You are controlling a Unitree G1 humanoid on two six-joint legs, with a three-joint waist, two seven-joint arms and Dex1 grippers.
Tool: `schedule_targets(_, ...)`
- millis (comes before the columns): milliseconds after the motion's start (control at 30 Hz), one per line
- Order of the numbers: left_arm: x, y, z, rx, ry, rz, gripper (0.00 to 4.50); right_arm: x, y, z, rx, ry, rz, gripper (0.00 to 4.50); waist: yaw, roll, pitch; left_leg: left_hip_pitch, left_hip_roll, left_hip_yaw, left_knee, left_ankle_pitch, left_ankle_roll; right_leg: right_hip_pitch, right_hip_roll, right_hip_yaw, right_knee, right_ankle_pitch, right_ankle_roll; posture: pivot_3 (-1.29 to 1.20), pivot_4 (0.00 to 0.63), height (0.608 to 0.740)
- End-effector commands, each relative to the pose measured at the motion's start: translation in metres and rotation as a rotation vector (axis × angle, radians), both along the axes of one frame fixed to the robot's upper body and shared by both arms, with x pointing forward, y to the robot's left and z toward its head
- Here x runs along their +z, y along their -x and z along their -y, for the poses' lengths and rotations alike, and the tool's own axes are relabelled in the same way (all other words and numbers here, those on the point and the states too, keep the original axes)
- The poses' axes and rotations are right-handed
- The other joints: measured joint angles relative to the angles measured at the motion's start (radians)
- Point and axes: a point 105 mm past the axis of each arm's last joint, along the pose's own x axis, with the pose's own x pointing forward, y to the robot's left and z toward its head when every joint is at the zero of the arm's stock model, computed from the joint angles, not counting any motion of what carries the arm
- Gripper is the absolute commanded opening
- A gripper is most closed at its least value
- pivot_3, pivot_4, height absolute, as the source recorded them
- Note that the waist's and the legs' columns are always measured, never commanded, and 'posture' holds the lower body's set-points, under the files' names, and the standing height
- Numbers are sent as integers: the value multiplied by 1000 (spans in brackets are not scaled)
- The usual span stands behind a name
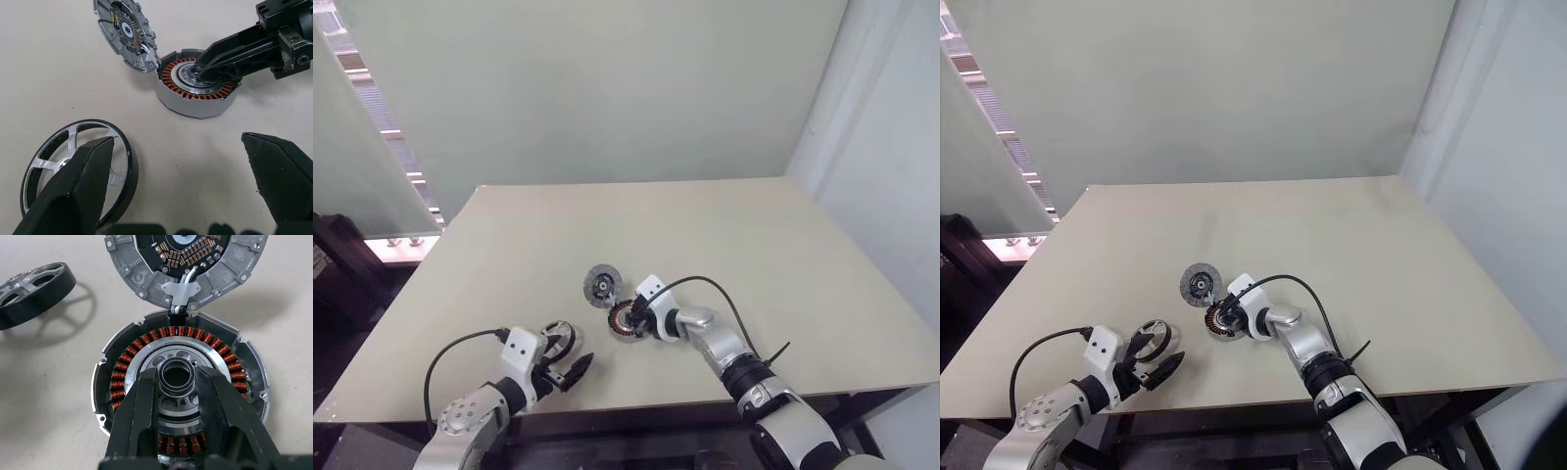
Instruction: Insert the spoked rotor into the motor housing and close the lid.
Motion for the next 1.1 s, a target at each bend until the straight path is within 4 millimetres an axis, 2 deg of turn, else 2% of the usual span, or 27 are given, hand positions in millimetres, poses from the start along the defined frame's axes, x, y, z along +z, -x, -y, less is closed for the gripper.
schedule_targets(33,17,-5,6,-20,2,68,4500,11,-7,-1,-1,-5,33,809,0,0,0,0,0,0,0,0,0,0,0,0,0,0,0,0,0,740)
schedule_targets(1067,17,-6,9,-30,3,66,4500,7,-5,0,-3,3,7,809,0,0,0,0,0,0,0,0,0,0,0,0,0,0,0,0,0,740)
schedule_targets(1100,17,-6,9,-29,3,66,4500,8,-3,-2,14,1,8,1159,0,0,0,0,0,0,0,0,0,0,0,0,0,0,0,0,0,740)
